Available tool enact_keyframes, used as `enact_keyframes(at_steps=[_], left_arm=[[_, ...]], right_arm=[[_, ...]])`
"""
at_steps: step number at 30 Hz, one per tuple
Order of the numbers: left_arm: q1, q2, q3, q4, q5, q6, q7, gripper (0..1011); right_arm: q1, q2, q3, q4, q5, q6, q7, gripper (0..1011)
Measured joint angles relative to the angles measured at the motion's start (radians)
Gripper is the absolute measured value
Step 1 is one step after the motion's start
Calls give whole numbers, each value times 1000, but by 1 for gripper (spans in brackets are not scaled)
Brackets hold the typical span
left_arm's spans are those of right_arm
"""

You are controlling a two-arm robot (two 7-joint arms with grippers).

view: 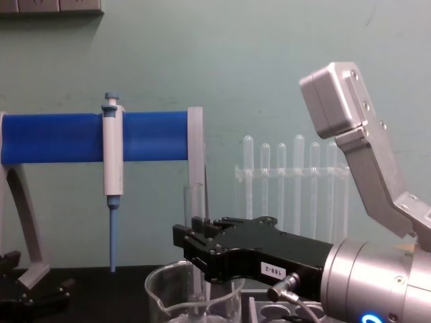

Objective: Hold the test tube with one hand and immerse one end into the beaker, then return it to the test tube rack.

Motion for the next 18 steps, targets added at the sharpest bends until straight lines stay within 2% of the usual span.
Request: enact_keyframes(at_steps=[18], left_arm=[[0,0,0,0,0,0,0,1000]], right_arm=[[0,0,0,0,0,0,0,231]])
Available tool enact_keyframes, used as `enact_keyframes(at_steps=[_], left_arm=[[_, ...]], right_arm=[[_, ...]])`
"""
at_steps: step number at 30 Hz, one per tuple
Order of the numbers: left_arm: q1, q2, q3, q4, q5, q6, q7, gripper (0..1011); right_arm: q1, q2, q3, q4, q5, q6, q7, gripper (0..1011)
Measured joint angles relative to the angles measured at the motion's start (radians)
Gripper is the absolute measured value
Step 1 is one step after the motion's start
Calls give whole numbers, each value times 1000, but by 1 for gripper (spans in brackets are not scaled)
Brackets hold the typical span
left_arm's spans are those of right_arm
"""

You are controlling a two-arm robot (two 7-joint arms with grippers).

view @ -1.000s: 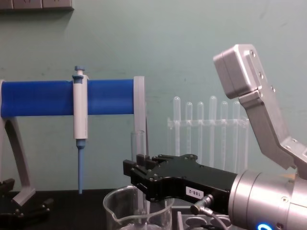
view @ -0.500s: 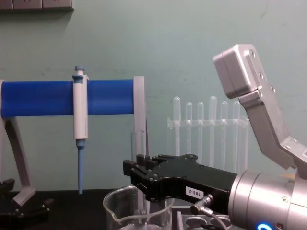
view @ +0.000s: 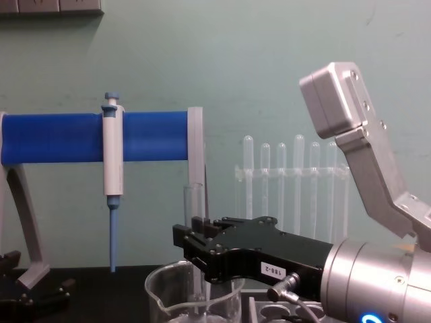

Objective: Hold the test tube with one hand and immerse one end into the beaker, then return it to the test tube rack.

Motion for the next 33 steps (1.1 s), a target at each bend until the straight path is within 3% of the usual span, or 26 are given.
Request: enact_keyframes(at_steps=[11,17,25,33], left_arm=[[0,0,0,0,0,0,0,1000],[0,0,0,0,0,0,0,1000],[0,0,0,0,0,0,0,1000],[0,0,0,0,0,0,0,1000]], right_arm=[[-1,-1,2,-4,-4,1,0,230],[-9,-1,18,-56,-19,20,0,231],[2,2,45,-189,-8,82,13,231],[-6,43,96,-332,20,150,-1,231]])
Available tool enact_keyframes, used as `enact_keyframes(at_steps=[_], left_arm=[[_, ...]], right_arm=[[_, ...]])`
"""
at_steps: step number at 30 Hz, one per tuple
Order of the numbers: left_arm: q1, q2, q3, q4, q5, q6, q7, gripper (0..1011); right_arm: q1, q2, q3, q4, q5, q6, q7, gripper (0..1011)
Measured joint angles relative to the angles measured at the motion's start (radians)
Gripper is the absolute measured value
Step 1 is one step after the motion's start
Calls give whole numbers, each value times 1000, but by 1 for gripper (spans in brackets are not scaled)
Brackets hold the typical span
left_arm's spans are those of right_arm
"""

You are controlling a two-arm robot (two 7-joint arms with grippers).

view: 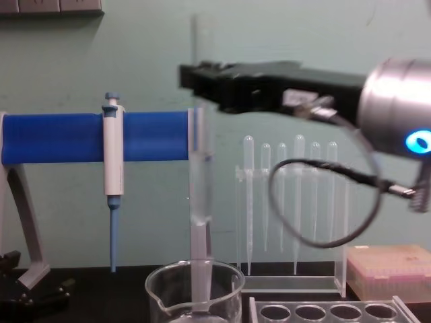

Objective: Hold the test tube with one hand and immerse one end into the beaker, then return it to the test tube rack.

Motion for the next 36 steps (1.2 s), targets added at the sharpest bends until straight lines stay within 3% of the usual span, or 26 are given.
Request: enact_keyframes(at_steps=[5,8,15,23,36], left_arm=[[0,0,0,0,0,0,0,1000],[0,0,0,0,0,0,0,1000],[0,0,0,0,0,0,0,1000],[0,0,0,0,0,0,0,1000],[0,0,0,0,0,0,0,1000]], right_arm=[[-51,42,49,-59,16,12,-23,231],[-110,81,92,-90,25,10,-39,231],[-204,121,133,-99,17,-1,-60,231],[-259,124,151,-79,1,-24,-68,231],[-236,91,141,12,-24,-56,-50,231]])
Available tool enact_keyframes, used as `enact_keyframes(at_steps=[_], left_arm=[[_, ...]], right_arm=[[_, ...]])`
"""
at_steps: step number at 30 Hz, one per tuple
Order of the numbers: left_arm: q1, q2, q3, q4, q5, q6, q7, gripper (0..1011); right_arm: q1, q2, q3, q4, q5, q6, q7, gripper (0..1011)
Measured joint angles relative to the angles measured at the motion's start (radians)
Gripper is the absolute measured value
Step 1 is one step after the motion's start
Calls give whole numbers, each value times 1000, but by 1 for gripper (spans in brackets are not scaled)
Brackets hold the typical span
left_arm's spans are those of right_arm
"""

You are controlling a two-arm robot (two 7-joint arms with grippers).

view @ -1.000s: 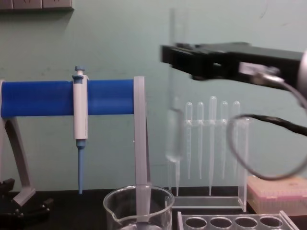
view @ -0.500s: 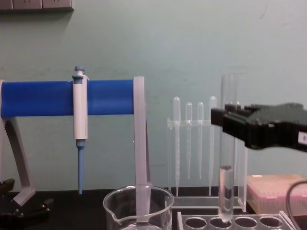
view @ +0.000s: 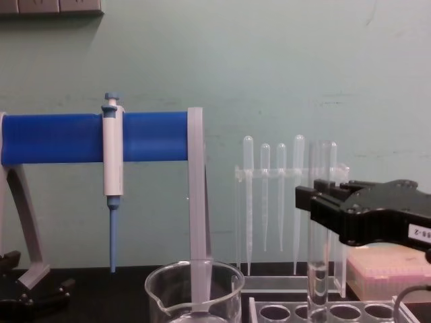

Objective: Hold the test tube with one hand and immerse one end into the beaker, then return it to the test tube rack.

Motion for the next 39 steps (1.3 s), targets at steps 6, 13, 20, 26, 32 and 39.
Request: enact_keyframes(at_steps=[6,13,20,26,32,39], left_arm=[[0,0,0,0,0,0,0,1000],[0,0,0,0,0,0,0,1000],[0,0,0,0,0,0,0,1000],[0,0,0,0,0,0,0,1000],[0,0,0,0,0,0,0,1000],[0,0,0,0,0,0,0,1000]], right_arm=[[11,-12,-7,28,-5,-1,5,231],[21,-20,-19,53,-22,14,5,233],[37,-30,-35,83,-42,25,9,231],[49,-35,-48,97,-59,37,12,231],[60,-37,-59,105,-78,54,13,231],[61,-39,-61,106,-92,68,14,375]])
